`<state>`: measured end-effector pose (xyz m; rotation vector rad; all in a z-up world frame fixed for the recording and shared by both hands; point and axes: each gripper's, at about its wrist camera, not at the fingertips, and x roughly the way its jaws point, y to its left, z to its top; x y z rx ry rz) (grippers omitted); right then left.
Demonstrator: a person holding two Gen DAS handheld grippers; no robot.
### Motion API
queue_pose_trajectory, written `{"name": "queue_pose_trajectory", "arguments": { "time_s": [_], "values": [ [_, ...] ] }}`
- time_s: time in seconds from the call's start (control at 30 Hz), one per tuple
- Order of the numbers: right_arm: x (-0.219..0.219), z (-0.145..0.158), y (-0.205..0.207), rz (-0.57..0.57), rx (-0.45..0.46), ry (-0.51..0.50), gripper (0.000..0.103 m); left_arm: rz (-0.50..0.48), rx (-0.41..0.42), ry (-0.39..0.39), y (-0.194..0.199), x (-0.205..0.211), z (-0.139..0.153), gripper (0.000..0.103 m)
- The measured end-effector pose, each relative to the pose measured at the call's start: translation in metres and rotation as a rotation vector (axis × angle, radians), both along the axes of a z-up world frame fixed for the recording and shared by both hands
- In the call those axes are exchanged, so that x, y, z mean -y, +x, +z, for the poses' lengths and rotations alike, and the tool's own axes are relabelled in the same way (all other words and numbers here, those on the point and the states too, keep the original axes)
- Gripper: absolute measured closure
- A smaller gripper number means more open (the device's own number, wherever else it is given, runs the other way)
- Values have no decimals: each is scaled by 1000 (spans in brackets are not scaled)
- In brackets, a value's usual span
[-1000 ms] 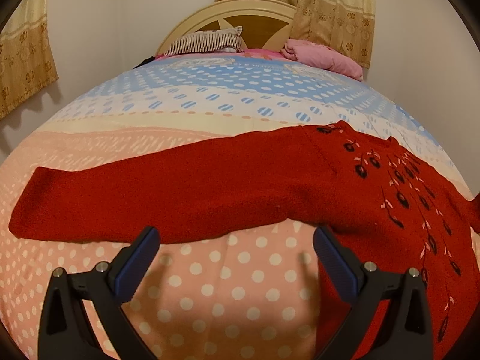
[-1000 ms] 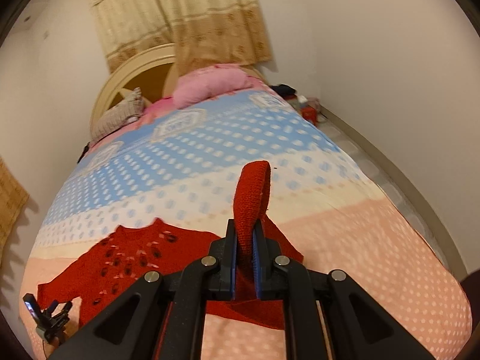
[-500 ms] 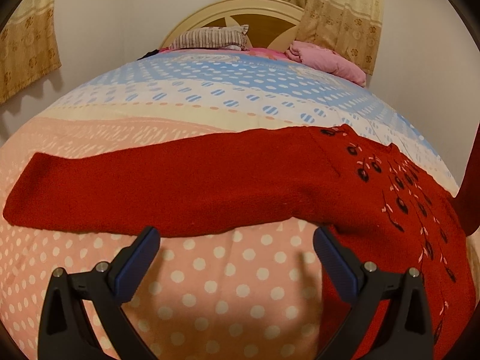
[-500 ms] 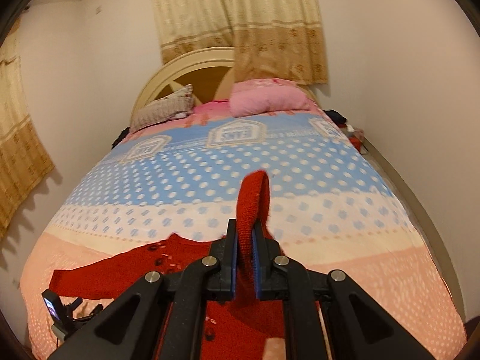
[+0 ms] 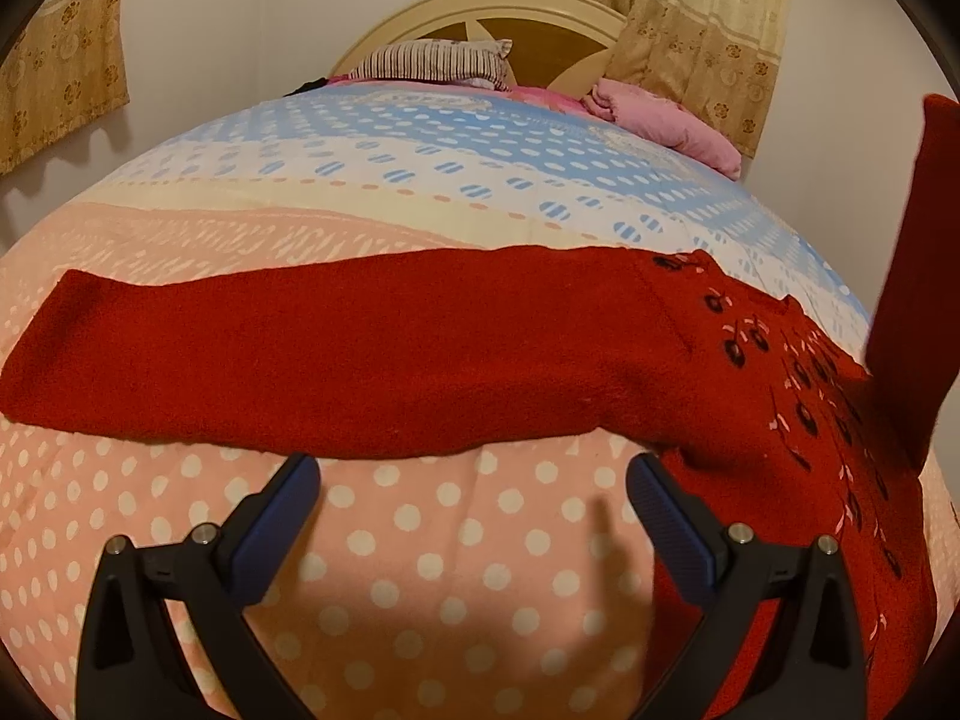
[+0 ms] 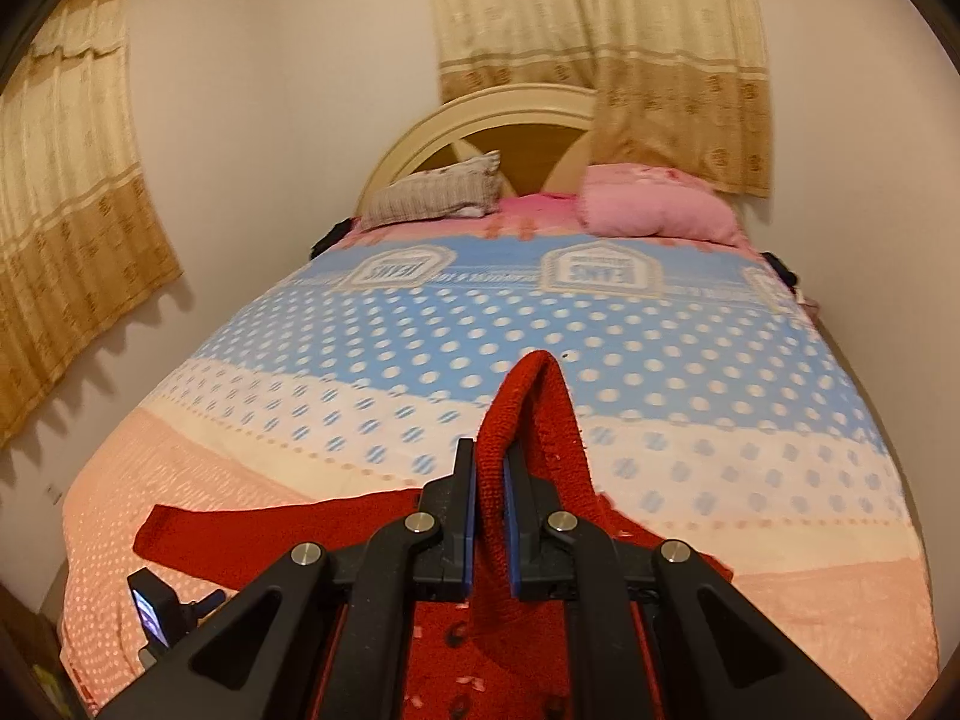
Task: Fold small clothes
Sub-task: 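Lift the sleeve with the right tool and fold it across the sweater body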
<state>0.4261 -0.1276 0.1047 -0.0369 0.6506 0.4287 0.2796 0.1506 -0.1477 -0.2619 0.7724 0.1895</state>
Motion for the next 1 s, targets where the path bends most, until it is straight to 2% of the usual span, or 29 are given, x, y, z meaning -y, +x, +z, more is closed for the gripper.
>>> {"name": "queue_pose_trajectory", "arguments": {
  "time_s": [0.13,0.27,0.33,0.37,0.4,0.43,0.47,0.53,0.63,0.73,0.83,0.9,1.0],
  "values": [
    [-37,-26,7,52,-29,-15,96,4,-9,-7,0,-1,-2,0],
    [-74,-76,13,103,-89,-35,96,9,-23,-6,1,-2,-3,0],
    [-94,-111,17,177,-151,-15,94,6,-30,-4,2,-1,-4,0],
    [-103,-130,19,202,-189,-4,90,7,-34,-5,3,-1,-5,0],
    [-113,-150,19,224,-233,-12,66,8,-38,-8,3,-2,-5,0],
    [-121,-167,18,242,-267,-27,37,8,-41,-16,3,-3,-6,0],
    [-124,-179,15,261,-287,-27,34,9,-43,-26,3,-5,-7,0],
    [-126,-196,3,320,-318,-5,34,22,-45,-49,2,-10,-8,0],
    [-105,-200,-14,320,-306,-8,34,23,-38,-64,1,-12,-8,0],
    [-64,-198,-20,269,-293,-10,34,20,-32,-69,0,-12,-6,0],
    [-9,-196,-20,157,-266,-35,34,29,-5,-66,-6,-12,3,0],
    [32,-199,-17,59,-254,-49,34,-18,15,-49,-6,-1,16,0],
    [73,-209,-9,-23,-272,-53,34,-88,24,-31,6,17,33,0]
  ]
}}
